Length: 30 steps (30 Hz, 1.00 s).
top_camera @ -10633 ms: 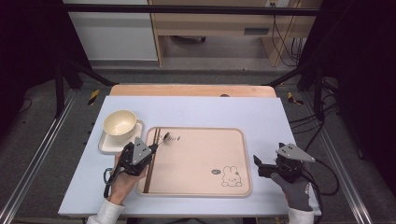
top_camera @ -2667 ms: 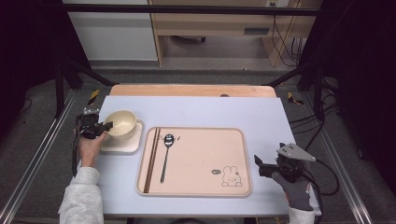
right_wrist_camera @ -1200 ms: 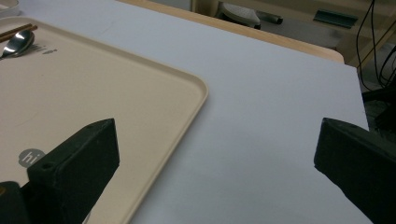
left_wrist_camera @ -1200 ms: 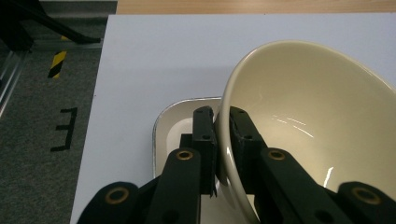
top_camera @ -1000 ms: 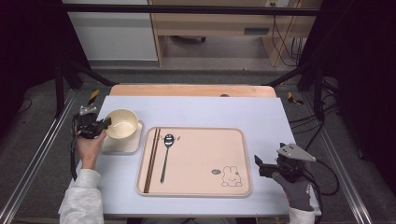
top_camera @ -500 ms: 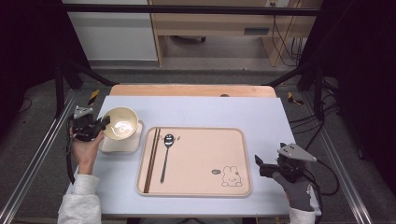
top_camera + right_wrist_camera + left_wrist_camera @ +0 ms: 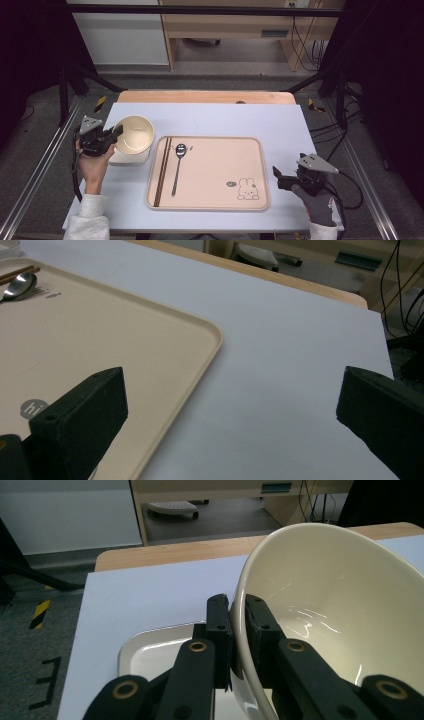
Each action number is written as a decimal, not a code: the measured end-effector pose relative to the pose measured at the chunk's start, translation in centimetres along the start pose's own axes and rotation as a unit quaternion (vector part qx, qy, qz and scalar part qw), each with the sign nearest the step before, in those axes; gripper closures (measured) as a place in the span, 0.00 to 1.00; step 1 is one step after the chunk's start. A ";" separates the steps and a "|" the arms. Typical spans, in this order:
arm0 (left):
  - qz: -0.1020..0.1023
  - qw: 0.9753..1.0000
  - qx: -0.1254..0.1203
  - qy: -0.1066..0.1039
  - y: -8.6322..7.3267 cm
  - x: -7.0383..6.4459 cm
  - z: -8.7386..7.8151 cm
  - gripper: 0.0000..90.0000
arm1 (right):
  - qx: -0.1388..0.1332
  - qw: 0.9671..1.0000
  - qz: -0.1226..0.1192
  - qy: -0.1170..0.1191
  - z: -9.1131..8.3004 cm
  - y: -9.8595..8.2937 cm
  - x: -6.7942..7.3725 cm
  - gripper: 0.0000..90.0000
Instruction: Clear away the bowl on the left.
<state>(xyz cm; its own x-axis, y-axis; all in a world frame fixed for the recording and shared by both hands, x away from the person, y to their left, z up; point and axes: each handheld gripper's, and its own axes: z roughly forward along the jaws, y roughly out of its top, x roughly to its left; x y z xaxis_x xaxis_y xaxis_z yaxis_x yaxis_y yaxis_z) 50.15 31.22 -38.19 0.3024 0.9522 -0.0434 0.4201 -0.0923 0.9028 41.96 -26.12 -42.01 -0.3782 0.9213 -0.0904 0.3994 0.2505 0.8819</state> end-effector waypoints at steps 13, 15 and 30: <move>0.027 0.999 -0.006 -0.031 0.1 -3.6 -0.4 0.92 | 0.001 1.000 -0.002 -0.001 0.1 0.0 0.1 0.00; 0.028 0.999 -0.007 -0.036 0.1 -4.1 -0.4 0.92 | 0.001 1.000 -0.001 -0.001 0.0 0.0 0.1 0.00; 0.049 0.996 -0.011 -0.069 0.7 -9.1 1.3 0.92 | 0.000 1.000 -0.003 -0.001 0.0 0.0 0.1 0.00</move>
<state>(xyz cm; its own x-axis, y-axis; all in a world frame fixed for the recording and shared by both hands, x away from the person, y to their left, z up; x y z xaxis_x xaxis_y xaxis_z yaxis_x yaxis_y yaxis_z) 48.86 22.13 -37.73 0.4573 0.8893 -0.0110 0.3642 -0.1760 0.9145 41.92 -26.01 -42.00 -0.3796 0.9202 -0.0957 0.3969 0.2554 0.8816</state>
